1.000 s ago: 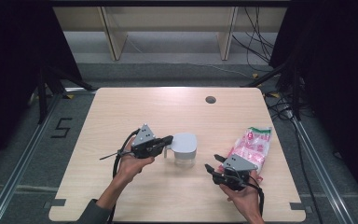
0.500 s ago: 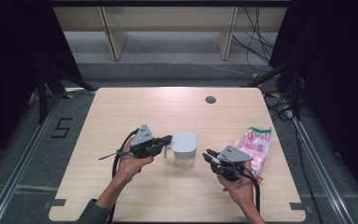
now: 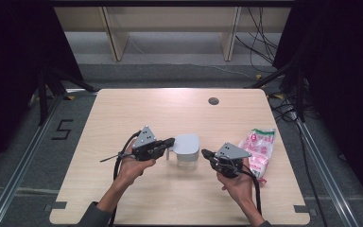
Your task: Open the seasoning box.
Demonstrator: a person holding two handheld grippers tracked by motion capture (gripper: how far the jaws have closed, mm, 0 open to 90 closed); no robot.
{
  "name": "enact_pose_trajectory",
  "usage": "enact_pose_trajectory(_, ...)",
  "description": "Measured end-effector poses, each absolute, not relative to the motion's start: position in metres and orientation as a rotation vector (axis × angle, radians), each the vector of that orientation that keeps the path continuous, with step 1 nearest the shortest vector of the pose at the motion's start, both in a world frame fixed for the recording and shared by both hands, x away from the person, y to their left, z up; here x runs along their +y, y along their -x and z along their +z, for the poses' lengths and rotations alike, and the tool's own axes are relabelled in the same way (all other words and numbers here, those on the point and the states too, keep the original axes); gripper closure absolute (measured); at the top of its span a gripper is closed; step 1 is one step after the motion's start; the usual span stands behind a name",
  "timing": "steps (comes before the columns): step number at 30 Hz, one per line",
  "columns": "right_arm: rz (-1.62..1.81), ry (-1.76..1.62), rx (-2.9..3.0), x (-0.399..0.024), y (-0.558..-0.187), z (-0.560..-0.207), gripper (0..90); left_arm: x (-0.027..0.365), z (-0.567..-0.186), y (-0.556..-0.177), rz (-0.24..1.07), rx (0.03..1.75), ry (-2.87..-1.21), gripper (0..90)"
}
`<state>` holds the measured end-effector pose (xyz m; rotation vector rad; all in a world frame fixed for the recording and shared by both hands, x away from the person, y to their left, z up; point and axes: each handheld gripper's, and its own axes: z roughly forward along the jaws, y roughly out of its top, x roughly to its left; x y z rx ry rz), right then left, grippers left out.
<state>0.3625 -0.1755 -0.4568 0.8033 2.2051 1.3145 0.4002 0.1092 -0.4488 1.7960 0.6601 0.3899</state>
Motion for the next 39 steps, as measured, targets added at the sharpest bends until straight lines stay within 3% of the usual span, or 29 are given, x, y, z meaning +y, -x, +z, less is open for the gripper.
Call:
enact_pose_trajectory(21, 1.303, -0.735, 2.206, -0.163, -0.365, -0.446, 90.0, 0.110, -0.449, -0.399, 0.392, 0.662, -1.793, 88.4)
enact_pose_trajectory(25, 1.307, -0.726, 2.199, -0.160, -0.365, -0.441, 90.0, 0.115, -0.444, -0.396, 0.407, 0.663, -1.779, 81.6)
enact_pose_trajectory(32, 1.346, -0.696, 2.194, -0.150, -0.367, -0.438, 90.0, 0.134, -0.445, -0.386, 0.395, 0.694, -1.801, 56.7)
enact_pose_trajectory(39, 1.345, -0.675, 2.193, -0.140, -0.367, -0.431, 90.0, 0.148, -0.460, -0.375, 0.386, 0.722, -1.854, 43.2)
